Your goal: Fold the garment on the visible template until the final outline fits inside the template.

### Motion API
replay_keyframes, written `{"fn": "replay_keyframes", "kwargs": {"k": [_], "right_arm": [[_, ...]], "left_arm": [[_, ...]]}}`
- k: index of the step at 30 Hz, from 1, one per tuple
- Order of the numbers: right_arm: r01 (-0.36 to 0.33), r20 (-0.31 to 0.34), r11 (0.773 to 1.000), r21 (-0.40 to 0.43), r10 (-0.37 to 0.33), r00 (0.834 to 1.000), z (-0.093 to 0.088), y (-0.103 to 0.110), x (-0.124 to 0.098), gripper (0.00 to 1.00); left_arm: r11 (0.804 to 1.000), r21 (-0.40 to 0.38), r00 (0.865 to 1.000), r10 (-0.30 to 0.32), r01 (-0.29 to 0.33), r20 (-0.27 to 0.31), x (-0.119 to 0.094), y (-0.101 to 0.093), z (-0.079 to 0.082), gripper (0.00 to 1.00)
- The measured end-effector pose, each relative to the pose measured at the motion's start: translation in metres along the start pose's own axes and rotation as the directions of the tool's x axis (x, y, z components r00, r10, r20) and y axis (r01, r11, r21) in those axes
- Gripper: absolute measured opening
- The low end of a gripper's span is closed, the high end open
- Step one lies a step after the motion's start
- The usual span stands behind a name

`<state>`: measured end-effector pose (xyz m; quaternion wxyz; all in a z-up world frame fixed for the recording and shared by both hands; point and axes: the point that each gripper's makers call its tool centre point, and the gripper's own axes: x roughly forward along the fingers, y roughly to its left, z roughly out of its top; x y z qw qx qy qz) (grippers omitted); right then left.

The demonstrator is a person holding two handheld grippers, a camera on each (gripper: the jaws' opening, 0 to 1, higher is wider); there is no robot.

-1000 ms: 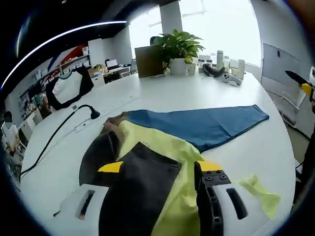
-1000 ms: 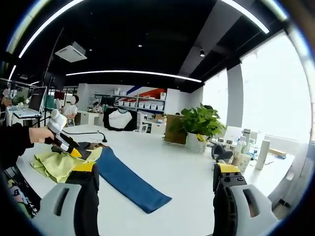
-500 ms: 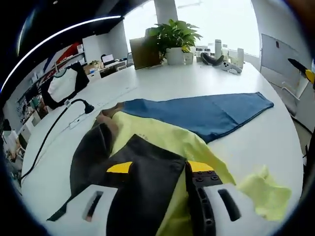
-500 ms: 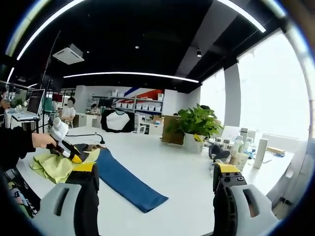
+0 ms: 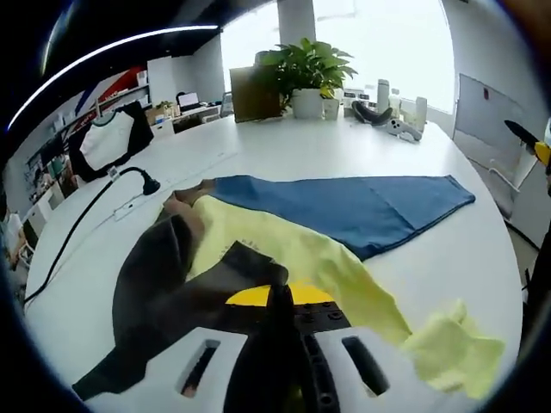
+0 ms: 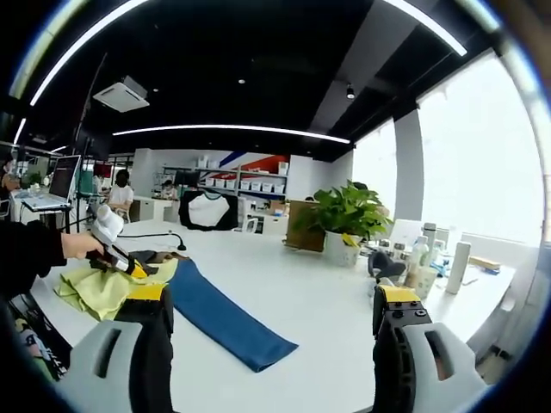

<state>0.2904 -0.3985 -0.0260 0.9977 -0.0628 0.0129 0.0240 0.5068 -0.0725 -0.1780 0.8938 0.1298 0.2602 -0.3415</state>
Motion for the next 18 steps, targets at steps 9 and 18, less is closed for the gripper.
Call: {"fn": "replay_keyframes", "kwargs": {"k": [9,18], "right_arm": [[-0.005,-0.008,1.000,-0.002,0.005,1.000,-0.002,0.001,0.002,0.99],[-0.013,-0.016,1.000,-0.004,0.013,1.000,-0.005,0.004,0.004,0.99]], "left_arm": [[1.000,0.004,0.997,0.003,-0.003,0.076,-0.016,0.002,0.024,0.05],[0.997,-0.071,0.989,0.024,-0.014,0.148,-0.038,0.020,0.046,0.04]]}}
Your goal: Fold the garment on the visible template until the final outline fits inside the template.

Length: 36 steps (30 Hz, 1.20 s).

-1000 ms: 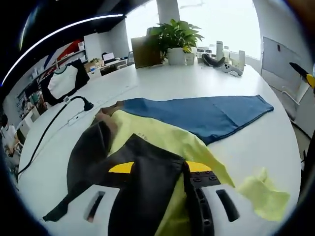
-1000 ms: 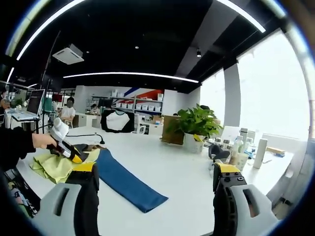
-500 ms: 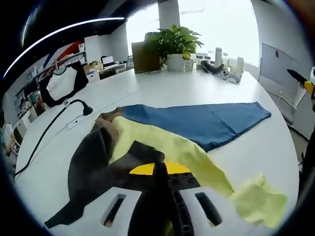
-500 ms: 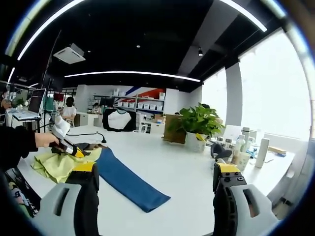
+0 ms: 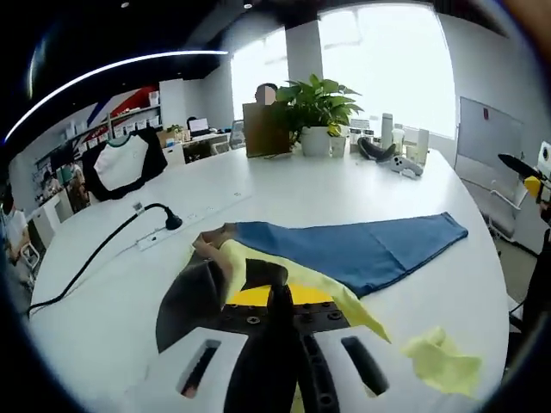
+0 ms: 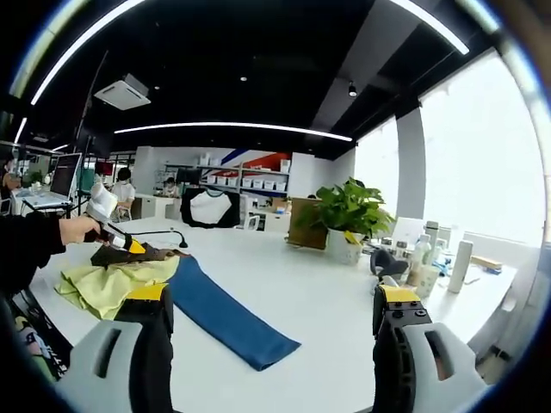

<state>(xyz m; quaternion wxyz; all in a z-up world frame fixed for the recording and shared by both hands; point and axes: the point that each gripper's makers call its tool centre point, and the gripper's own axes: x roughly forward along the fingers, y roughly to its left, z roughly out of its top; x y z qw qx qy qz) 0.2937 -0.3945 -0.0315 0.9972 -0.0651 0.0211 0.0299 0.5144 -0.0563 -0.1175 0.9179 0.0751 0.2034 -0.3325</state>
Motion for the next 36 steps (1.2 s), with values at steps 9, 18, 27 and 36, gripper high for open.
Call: {"fn": "replay_keyframes", "kwargs": {"k": [9,18,27,36], "right_arm": [[-0.003,-0.006,1.000,0.000,0.003,1.000,-0.002,0.001,0.002,0.99],[-0.009,-0.011,1.000,-0.004,0.009,1.000,-0.004,0.003,0.002,0.99],[-0.013,-0.022,1.000,-0.005,0.013,1.000,-0.008,0.005,0.005,0.99],[-0.029,-0.030,1.000,-0.009,0.028,0.999,-0.010,0.009,0.007,0.99]], "left_arm": [[0.997,-0.071,0.995,0.042,-0.036,0.086,-0.029,0.026,0.032,0.04],[0.989,-0.108,0.985,0.119,-0.106,0.122,-0.056,0.051,0.047,0.04],[0.929,0.060,0.928,0.356,-0.364,0.109,-0.102,0.111,0.056,0.04],[0.912,0.044,0.907,0.399,-0.407,0.132,-0.137,0.130,0.067,0.04]]}}
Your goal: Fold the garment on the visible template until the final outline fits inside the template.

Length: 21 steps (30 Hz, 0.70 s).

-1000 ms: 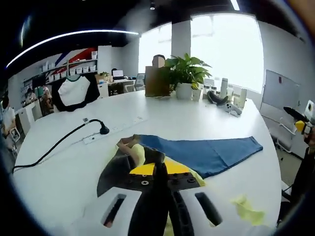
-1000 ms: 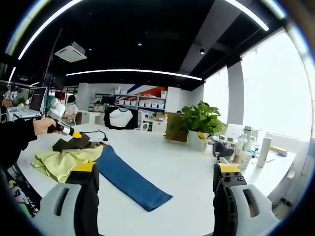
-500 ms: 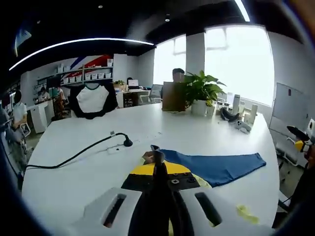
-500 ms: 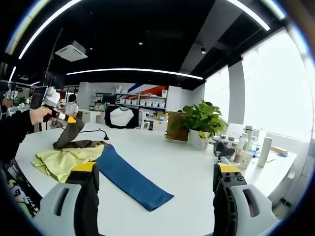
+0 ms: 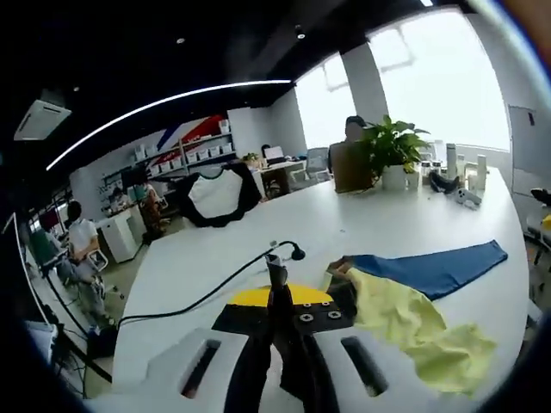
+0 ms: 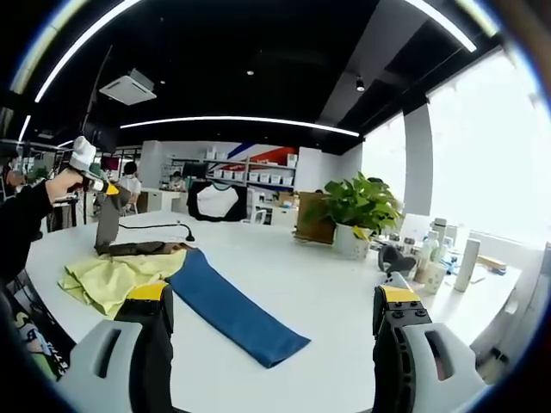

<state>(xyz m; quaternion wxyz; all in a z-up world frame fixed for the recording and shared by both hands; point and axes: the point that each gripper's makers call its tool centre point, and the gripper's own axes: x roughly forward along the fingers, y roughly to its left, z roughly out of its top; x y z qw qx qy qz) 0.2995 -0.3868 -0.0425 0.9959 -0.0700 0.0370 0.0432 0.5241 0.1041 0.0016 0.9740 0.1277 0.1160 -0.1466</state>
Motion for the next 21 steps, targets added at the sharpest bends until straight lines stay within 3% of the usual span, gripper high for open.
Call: {"fn": "replay_keyframes", "kwargs": {"k": [11,16,21], "right_arm": [[0.001,-0.002,1.000,-0.003,-0.001,1.000,0.001,0.001,0.002,0.99],[-0.014,0.016,1.000,0.027,0.013,1.000,0.005,0.006,0.005,0.96],[-0.013,0.011,1.000,0.006,0.013,1.000,0.007,0.011,0.004,0.95]], "left_arm": [[0.992,0.025,0.992,0.125,-0.125,0.003,-0.015,0.067,0.003,0.04],[0.977,0.034,0.977,0.211,-0.211,0.009,-0.028,0.100,0.000,0.04],[0.963,0.041,0.964,0.266,-0.266,0.003,-0.037,0.130,-0.006,0.04]]}}
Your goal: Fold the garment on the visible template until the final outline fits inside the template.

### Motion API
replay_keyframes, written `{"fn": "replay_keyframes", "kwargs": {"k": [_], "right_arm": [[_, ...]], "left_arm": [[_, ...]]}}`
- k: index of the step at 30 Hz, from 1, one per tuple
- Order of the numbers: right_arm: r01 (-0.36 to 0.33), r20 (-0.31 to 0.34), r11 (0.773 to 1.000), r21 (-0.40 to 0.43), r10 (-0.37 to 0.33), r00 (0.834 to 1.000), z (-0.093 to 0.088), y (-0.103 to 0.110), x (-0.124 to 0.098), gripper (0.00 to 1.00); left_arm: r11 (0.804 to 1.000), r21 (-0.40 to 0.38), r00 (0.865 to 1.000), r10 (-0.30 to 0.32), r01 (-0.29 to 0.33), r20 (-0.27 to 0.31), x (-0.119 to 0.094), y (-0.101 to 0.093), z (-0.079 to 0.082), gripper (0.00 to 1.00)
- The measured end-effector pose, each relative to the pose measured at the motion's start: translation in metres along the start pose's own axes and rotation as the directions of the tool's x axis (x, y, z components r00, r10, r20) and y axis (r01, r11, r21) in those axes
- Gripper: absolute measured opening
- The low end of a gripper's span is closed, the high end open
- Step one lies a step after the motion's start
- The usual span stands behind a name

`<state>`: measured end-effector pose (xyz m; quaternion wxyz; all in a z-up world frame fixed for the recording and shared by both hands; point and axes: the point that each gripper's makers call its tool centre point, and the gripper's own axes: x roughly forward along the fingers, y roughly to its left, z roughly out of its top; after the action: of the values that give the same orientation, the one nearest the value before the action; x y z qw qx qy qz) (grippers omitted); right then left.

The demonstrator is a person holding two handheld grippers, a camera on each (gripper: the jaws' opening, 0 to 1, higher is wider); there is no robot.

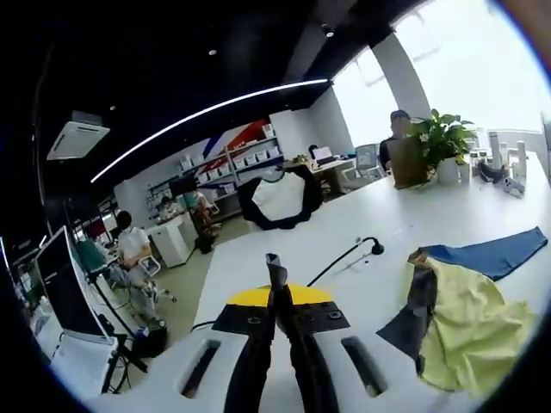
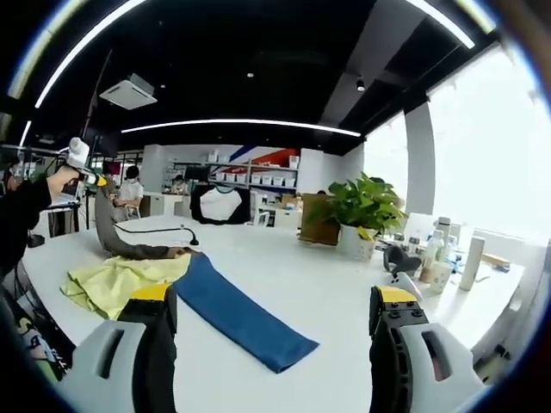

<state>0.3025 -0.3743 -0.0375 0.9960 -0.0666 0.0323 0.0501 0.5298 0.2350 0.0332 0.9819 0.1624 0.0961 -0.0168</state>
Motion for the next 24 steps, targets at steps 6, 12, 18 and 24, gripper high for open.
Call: {"fn": "replay_keyframes", "kwargs": {"k": [6,12,18,24], "right_arm": [[-0.008,-0.007,1.000,-0.003,0.008,1.000,-0.001,0.003,0.000,0.95],[-0.009,-0.008,1.000,-0.002,0.009,1.000,-0.001,0.003,-0.002,0.95],[-0.004,-0.011,1.000,0.003,0.004,1.000,-0.003,0.001,-0.003,0.95],[0.002,-0.010,1.000,0.006,-0.002,1.000,-0.003,-0.002,-0.004,0.95]], "left_arm": [[0.998,0.026,0.998,0.061,-0.061,-0.011,-0.005,0.027,-0.013,0.04],[0.989,0.058,0.990,0.138,-0.136,-0.029,-0.009,0.060,-0.027,0.04],[0.986,0.060,0.984,0.162,-0.157,-0.073,-0.007,0.075,-0.052,0.04],[0.984,0.051,0.976,0.178,-0.173,-0.123,-0.013,0.081,-0.085,0.04]]}}
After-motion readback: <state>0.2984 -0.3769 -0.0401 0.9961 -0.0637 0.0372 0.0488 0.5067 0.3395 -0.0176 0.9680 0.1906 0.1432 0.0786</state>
